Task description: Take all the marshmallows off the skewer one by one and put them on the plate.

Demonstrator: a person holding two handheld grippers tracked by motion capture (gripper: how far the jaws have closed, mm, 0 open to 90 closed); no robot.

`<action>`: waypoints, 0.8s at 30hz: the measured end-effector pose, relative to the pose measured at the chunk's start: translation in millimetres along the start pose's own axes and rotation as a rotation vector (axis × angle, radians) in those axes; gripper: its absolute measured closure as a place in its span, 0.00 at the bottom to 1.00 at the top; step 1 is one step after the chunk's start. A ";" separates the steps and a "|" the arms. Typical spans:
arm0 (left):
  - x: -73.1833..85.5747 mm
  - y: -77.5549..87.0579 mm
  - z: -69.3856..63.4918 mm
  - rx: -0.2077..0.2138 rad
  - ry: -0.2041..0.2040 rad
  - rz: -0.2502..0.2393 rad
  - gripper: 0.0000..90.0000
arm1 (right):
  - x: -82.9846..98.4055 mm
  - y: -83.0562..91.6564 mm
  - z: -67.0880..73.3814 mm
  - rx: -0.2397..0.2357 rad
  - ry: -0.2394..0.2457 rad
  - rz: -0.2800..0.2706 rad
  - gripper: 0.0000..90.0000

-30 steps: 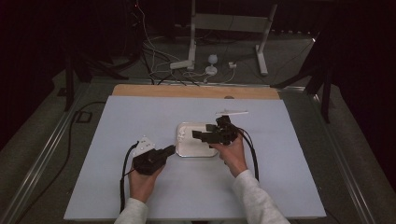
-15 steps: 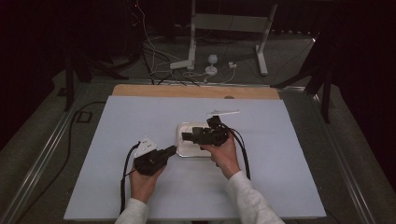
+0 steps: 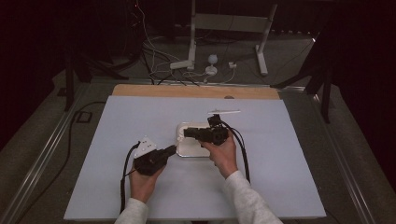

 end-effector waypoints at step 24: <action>-2.6 1.1 -7.5 0.034 -0.040 -0.018 1.00 | -5.6 1.7 3.4 -0.058 -0.061 -0.048 0.88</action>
Point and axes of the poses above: each handheld gripper's, and its own axes: y roughly backward along the jaws, x roughly out of its underside, z roughly to its left, the point moved 6 cm from there along -y, roughly forward along the jaws, and after that the axes turned 8 degrees about y, right-handed, at the moved point
